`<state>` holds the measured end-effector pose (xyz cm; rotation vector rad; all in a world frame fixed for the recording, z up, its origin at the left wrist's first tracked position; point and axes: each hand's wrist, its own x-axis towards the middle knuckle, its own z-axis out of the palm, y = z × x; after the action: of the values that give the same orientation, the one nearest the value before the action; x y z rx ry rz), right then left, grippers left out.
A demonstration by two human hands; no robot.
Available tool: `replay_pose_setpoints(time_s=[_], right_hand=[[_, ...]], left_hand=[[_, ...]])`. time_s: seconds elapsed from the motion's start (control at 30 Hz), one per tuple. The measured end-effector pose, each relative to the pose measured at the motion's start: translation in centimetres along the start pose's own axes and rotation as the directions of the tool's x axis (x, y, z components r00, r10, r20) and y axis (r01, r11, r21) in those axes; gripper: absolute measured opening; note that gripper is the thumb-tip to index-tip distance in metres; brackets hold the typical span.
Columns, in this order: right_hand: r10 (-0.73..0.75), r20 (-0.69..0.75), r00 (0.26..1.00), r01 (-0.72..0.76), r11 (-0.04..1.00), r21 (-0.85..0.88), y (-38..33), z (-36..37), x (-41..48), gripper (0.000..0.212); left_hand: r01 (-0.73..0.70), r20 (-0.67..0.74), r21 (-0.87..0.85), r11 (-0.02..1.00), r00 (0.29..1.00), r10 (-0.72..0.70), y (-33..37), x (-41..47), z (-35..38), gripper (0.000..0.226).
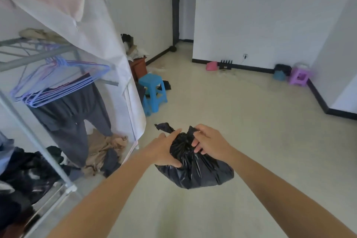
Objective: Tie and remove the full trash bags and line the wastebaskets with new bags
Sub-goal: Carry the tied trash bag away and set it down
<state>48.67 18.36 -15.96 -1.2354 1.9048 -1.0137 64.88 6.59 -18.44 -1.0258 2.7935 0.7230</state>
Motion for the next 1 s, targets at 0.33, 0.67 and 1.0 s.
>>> replay_pose_setpoints(time_s=[0.33, 0.67, 1.0], right_hand=[[-0.037, -0.065, 0.997, 0.005, 0.901, -0.434, -0.6, -6.0, 28.9, 0.028], [-0.098, -0.012, 0.995, 0.073, 0.809, -0.584, 6.3, -14.2, 56.6, 0.089], [-0.156, -0.016, 0.988, 0.118, 0.804, -0.582, 6.8, -23.8, 90.0, 0.031]], left_hand=[[-0.159, -0.237, -0.059, 0.986, 0.961, 0.141, -9.2, 28.3, -9.8, 0.032], [-0.121, -0.341, -0.091, 0.988, 0.937, 0.083, -11.9, 58.5, -16.5, 0.027], [-0.019, -0.341, -0.225, 0.974, 0.938, -0.061, -18.6, 84.1, -28.1, 0.028]])
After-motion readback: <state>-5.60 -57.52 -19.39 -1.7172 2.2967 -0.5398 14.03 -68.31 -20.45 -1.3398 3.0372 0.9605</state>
